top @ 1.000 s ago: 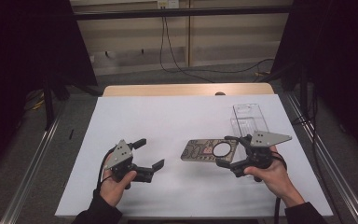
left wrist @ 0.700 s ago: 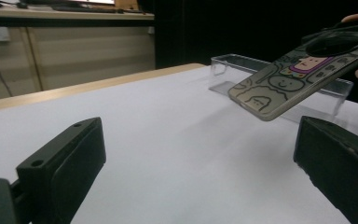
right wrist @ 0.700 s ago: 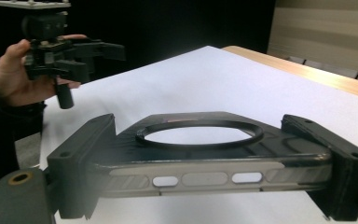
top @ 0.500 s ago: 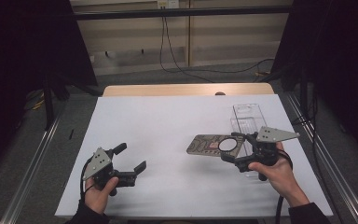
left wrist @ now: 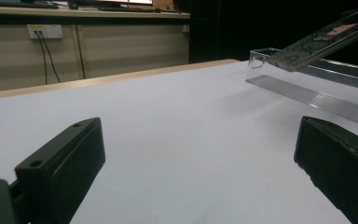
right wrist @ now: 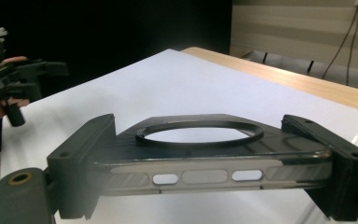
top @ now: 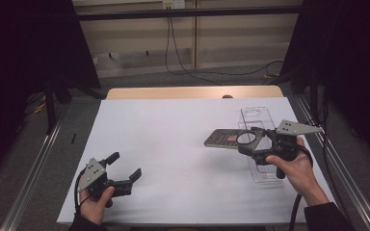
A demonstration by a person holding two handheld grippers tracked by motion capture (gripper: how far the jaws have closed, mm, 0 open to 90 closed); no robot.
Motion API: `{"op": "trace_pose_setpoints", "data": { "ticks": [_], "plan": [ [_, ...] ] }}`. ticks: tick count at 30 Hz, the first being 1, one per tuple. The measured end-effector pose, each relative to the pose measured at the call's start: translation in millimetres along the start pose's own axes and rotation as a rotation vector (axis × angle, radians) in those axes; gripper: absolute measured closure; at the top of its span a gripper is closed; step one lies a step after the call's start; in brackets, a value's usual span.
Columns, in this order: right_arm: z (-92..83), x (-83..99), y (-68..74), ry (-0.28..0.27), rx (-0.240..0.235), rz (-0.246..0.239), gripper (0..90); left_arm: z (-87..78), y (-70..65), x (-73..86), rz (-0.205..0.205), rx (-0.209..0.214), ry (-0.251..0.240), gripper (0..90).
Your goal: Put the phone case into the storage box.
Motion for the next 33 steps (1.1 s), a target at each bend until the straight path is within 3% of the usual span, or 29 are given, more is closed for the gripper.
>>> {"op": "trace_pose_setpoints", "data": {
  "ticks": [13, 18, 25, 27, 33],
  "plan": [
    [-18.4, -19.8, -30.4, -0.008, 0.082, 0.035, 11.7, -8.0, -3.3, 2.3, 0.016, 0.006, -0.018, 1.2],
    [-28.1, -25.3, -36.3, -0.020, 0.099, 0.044, 11.7, -11.3, 0.8, 2.5, 0.000, -0.025, -0.020, 1.6],
    [-44.1, -28.7, -51.3, 0.004, 0.165, 0.056, 11.7, -13.1, 1.1, 1.1, -0.024, -0.023, -0.031, 2.5],
    [-48.6, -28.4, -59.7, 0.012, 0.199, 0.069, 11.7, -13.8, 1.3, 0.3, -0.010, -0.029, -0.035, 2.9],
    [-52.1, -27.6, -72.2, 0.036, 0.229, 0.088, 11.7, -16.6, 4.1, -0.8, -0.014, -0.044, -0.042, 2.9]
  ]
}}
Point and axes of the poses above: each handheld gripper's, and its own axes: z roughly forward along the jaws, x roughly out of its underside, y roughly to its left, the point moved 6 cm from there along z, roughly forward along the jaws, and after that the axes turned 7 degrees about -z, right-handed, at the moved point
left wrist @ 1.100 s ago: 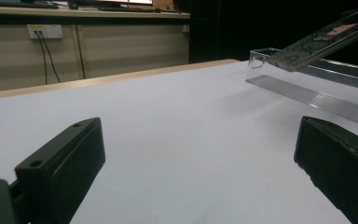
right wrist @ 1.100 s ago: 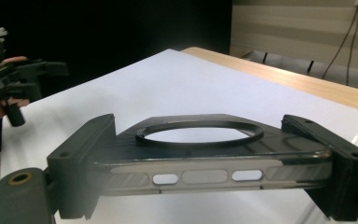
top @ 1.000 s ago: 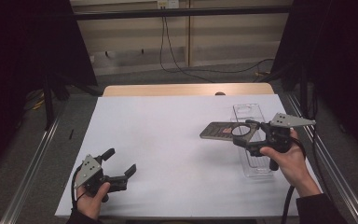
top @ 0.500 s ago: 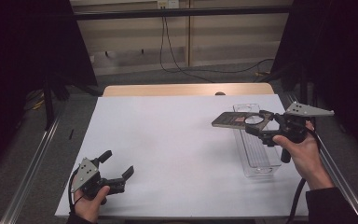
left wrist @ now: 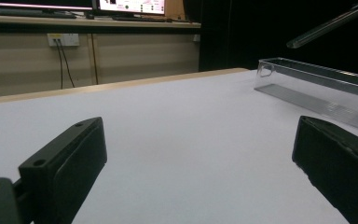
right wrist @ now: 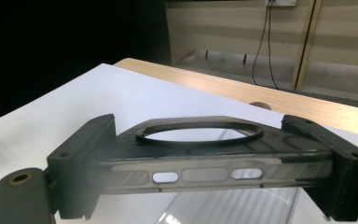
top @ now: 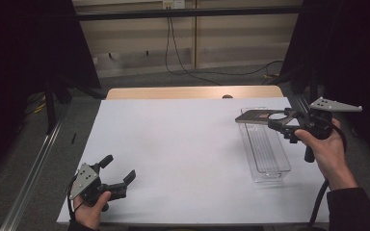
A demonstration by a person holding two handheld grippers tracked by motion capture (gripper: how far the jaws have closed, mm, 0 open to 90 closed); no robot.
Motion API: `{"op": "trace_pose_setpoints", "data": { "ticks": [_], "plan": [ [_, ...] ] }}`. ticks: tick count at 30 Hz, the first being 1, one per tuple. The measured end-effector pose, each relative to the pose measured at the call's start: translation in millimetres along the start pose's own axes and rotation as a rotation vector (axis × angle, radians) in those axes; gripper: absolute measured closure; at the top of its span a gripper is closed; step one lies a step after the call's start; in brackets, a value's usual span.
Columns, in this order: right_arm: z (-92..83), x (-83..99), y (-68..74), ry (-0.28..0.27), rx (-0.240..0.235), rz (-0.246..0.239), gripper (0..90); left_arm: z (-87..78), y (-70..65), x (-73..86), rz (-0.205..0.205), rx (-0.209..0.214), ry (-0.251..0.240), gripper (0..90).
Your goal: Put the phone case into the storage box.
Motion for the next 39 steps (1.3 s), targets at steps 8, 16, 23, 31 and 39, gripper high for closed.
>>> {"op": "trace_pose_setpoints", "data": {
  "ticks": [8, 16, 23, 31, 39],
  "plan": [
    [-2.7, -3.7, -15.8, 0.019, 0.063, 0.017, 11.7, -1.0, 3.0, 0.7, 0.000, -0.020, 0.004, 2.8],
    [2.4, -2.8, -32.5, 0.077, 0.106, 0.027, 11.7, 1.8, 0.9, 4.4, -0.007, -0.013, 0.021, 2.8],
    [9.3, -5.9, -37.4, 0.114, 0.127, 0.032, 11.7, 1.6, 1.1, 4.3, -0.009, -0.010, 0.020, 2.8],
    [19.5, -2.3, -47.4, 0.172, 0.154, 0.041, 11.7, 1.3, 1.4, 3.3, -0.007, -0.011, 0.017, 2.8],
    [29.6, 2.1, -52.7, 0.222, 0.175, 0.047, 11.7, 0.9, 1.0, 2.9, -0.007, -0.011, 0.014, 2.8]
  ]
}}
Point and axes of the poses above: each handheld gripper's, and its own axes: z roughly forward along the jaws, x roughly out of its underside, y roughly to its left, the point moved 6 cm from there along z, roughly forward along the jaws, and after that the axes turned 7 degrees about -z, right-handed, at the moved point
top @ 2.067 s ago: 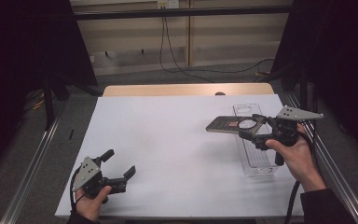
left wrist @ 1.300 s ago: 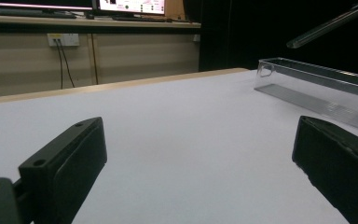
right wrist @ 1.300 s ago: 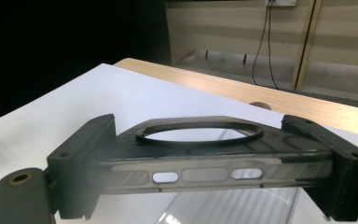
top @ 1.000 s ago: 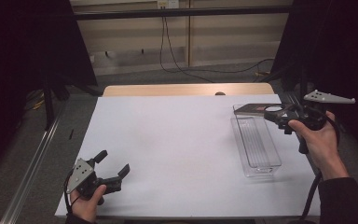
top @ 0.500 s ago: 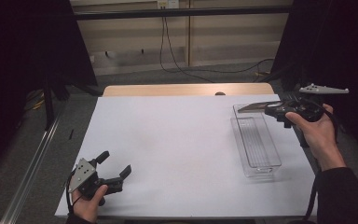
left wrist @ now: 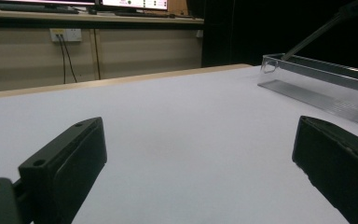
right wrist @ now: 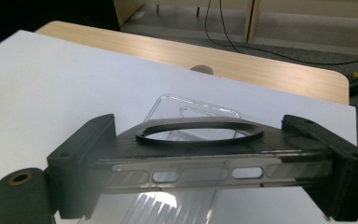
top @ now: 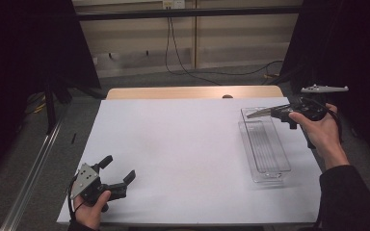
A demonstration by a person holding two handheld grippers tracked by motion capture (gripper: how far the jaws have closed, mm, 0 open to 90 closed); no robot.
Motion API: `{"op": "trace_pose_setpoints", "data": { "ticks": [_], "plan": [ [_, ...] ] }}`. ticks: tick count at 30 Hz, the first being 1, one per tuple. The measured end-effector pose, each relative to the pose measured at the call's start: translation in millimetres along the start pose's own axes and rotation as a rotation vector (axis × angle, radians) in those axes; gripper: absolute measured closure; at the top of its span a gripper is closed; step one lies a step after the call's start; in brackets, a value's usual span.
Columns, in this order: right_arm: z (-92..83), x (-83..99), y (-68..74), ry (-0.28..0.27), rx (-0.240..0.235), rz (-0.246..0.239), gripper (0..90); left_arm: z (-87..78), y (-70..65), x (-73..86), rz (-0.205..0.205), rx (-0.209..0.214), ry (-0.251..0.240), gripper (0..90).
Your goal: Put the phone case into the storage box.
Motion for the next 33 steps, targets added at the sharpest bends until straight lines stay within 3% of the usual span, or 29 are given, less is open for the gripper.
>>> {"op": "trace_pose_setpoints", "data": {
  "ticks": [9, 33],
  "plan": [
    [10.2, 1.2, 0.9, 0.062, 0.031, -0.019, 11.7, 0.2, -0.5, -0.3, 0.000, 0.001, -0.002, 2.8],
    [34.6, -1.2, 11.3, 0.130, 0.123, 0.046, 11.7, 0.0, 1.2, -0.9, 0.013, -0.002, 0.001, 2.8]
  ]
}}
Point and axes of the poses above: each handheld gripper's, and its own axes: z roughly forward along the jaws, x roughly out of its underside, y roughly to its left, the point moved 6 cm from there along z, roughly forward along the jaws, and after that the axes turned 7 degrees about -z, right-handed, at the moved point
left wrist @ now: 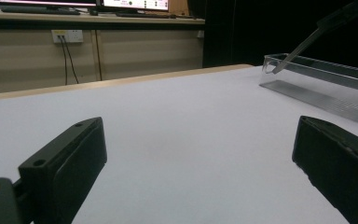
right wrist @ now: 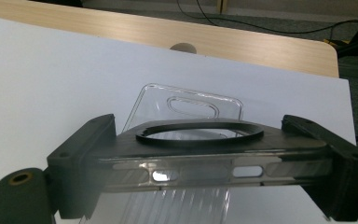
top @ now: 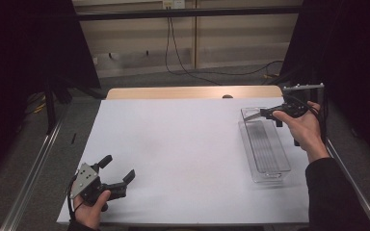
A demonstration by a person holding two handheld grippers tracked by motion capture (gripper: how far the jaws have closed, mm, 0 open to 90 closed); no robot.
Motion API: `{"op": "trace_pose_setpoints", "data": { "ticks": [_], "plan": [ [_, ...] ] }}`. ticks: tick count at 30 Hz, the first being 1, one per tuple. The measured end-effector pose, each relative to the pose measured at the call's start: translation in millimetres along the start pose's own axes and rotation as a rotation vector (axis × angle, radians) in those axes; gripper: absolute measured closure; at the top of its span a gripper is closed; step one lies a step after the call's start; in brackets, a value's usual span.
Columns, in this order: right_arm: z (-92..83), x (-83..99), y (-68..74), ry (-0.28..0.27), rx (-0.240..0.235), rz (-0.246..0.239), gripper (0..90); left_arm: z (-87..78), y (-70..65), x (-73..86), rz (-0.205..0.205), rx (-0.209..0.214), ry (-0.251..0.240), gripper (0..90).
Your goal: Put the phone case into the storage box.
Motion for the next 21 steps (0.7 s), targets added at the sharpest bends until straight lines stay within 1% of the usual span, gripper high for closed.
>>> {"op": "trace_pose_setpoints", "data": {
  "ticks": [1, 4, 6, 13, 15, 21],
  "plan": [
    [0.3, 0.0, 0.8, 0.000, 0.004, 0.003, 11.7, 0.2, -0.6, 0.3, -0.005, 0.000, 0.001, 2.8],
    [1.4, -0.2, 3.4, 0.000, 0.023, 0.005, 11.7, 0.3, -0.8, 0.4, -0.003, 0.000, 0.004, 2.8],
    [1.9, -0.3, 5.2, -0.001, 0.037, 0.016, 11.7, 0.0, -1.3, 0.2, -0.002, 0.004, 0.001, 2.8],
    [5.1, 0.0, 9.0, -0.002, 0.070, 0.028, 11.7, 0.8, -0.6, 0.0, -0.009, -0.002, 0.000, 2.8],
    [6.6, 0.2, 10.2, -0.002, 0.074, 0.031, 11.7, 1.1, -1.0, 0.0, 0.002, 0.003, 0.002, 2.8],
    [10.5, 0.8, 11.5, -0.011, 0.092, 0.054, 11.6, 1.5, -1.1, 0.4, -0.007, 0.005, 0.004, 2.8]
  ]
}}
Point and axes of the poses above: each handheld gripper's, and its own axes: z roughly forward along the jaws, x roughly out of its underside, y roughly to its left, the point moved 6 cm from there along z, roughly forward along the jaws, and after that the axes turned 7 degrees about -z, right-handed, at the moved point
